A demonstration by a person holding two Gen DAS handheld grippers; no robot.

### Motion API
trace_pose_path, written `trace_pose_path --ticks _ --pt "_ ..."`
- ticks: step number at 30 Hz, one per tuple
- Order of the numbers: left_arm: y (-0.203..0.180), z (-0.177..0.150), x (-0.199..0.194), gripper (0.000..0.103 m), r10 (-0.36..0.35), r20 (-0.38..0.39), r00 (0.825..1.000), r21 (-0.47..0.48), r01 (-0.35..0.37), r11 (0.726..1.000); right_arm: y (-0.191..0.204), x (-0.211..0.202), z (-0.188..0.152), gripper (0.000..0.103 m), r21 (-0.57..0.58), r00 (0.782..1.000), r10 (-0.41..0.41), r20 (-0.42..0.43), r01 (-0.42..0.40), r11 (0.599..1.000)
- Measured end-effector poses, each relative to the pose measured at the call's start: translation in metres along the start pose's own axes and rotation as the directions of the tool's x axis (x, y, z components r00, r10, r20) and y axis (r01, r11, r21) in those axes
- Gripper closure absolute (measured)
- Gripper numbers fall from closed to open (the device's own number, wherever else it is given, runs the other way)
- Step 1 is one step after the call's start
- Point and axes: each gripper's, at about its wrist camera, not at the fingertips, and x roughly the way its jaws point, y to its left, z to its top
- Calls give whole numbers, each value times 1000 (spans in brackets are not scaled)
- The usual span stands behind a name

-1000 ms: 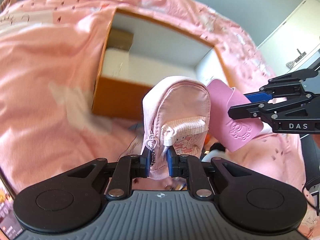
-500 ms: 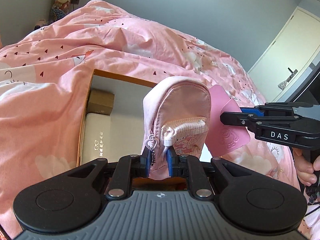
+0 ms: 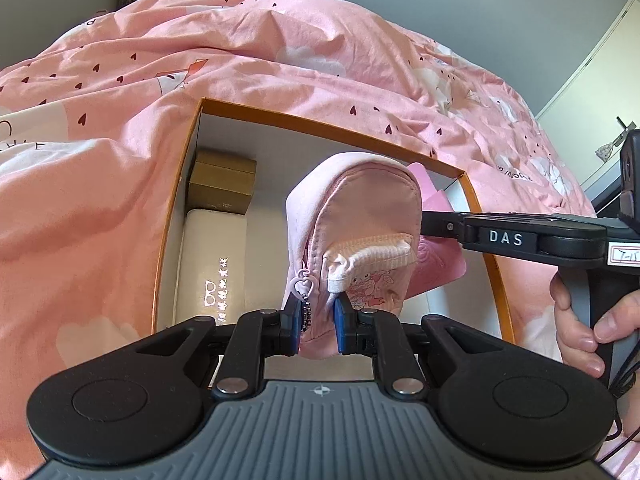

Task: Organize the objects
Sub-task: 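Carry the backpack with the left tool while the right tool carries the card holder toward the box, then lower the card holder into the box and open the right tool while the left tool lowers the backpack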

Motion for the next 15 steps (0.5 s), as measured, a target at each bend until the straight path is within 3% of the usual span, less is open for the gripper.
trace_pose_path --ticks 11,15 --pt "24 17 26 85 23 -140 990 25 -19 1000 -5 73 11 80 134 994 90 -66 -81 988" --pt "31 22 30 85 -2 -184 983 18 5 1000 -13 92 12 80 192 987 128 -100 -107 976"
